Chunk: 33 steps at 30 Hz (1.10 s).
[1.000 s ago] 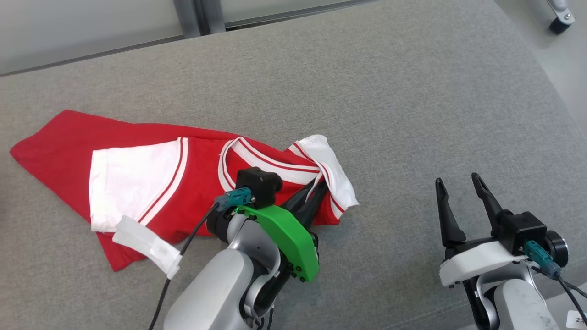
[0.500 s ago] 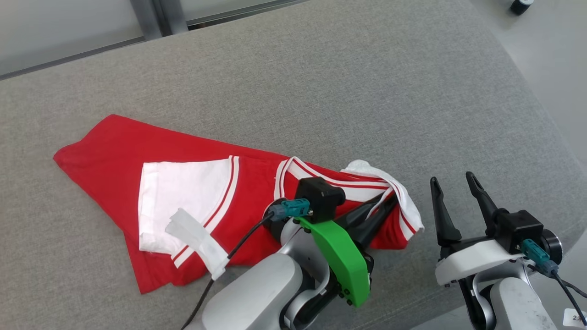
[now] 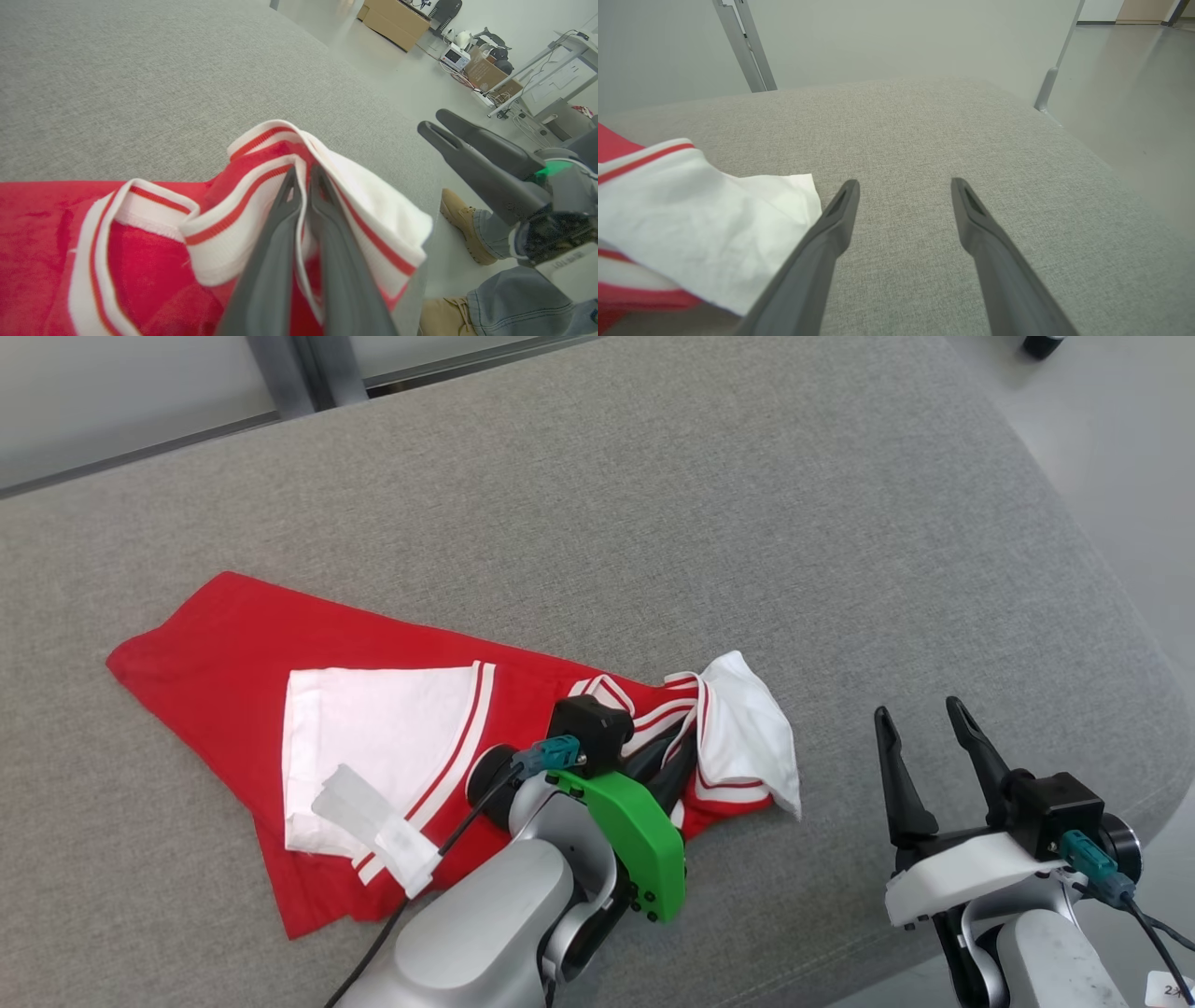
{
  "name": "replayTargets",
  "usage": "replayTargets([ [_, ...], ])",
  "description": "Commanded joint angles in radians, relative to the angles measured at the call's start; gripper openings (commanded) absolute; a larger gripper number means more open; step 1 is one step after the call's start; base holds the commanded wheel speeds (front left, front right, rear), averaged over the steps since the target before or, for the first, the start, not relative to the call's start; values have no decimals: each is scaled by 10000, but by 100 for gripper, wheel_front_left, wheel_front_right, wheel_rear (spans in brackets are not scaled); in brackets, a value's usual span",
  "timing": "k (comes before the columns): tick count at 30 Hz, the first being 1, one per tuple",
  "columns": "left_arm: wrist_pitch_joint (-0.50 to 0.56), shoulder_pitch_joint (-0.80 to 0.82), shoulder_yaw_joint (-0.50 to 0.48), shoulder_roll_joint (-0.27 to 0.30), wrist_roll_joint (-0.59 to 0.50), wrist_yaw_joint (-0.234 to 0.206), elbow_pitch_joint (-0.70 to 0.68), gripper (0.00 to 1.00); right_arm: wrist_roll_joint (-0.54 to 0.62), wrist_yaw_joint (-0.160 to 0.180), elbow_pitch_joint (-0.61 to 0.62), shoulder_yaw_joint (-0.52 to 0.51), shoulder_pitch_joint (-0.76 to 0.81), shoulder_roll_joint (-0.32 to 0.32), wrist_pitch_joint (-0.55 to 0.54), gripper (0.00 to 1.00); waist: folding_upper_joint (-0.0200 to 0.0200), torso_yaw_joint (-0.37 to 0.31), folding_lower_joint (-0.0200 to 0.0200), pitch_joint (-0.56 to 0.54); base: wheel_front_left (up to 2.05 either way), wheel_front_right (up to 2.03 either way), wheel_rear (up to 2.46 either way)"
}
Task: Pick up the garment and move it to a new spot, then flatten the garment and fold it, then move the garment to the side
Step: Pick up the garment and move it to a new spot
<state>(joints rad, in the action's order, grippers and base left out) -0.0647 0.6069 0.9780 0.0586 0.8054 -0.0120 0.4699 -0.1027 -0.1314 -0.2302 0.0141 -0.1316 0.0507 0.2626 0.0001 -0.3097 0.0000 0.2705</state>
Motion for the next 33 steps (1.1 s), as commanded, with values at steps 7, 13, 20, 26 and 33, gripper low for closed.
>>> replayTargets([
  [7, -474, 80, -24, 13, -38, -169, 319, 100, 135, 14, 86, -18, 78, 5, 33, 100, -1, 523, 0, -189, 0, 0, 0],
  [13, -928, -58, -329, 310, -119, -575, -497, 100, 123, 15, 382, -116, 227, 20, 31, 100, -1, 1049, 0, -462, 0, 0, 0],
  [20, -1255, -740, -765, 1245, -164, -1234, -1996, 100, 299, 14, 907, -282, 414, 9, 31, 100, -1, 1894, 0, -922, 0, 0, 0],
  [26, -1566, -1658, -1273, 2123, -140, -1929, -3077, 100, 751, 14, 1450, 111, 669, 241, 31, 100, -1, 2616, 0, -1287, 0, 0, 0],
  [33, -1941, -2977, -2052, 2874, -266, -2501, -3327, 100, 1068, 14, 1564, 150, 1076, 662, 31, 100, -1, 3303, 0, -1720, 0, 0, 0],
])
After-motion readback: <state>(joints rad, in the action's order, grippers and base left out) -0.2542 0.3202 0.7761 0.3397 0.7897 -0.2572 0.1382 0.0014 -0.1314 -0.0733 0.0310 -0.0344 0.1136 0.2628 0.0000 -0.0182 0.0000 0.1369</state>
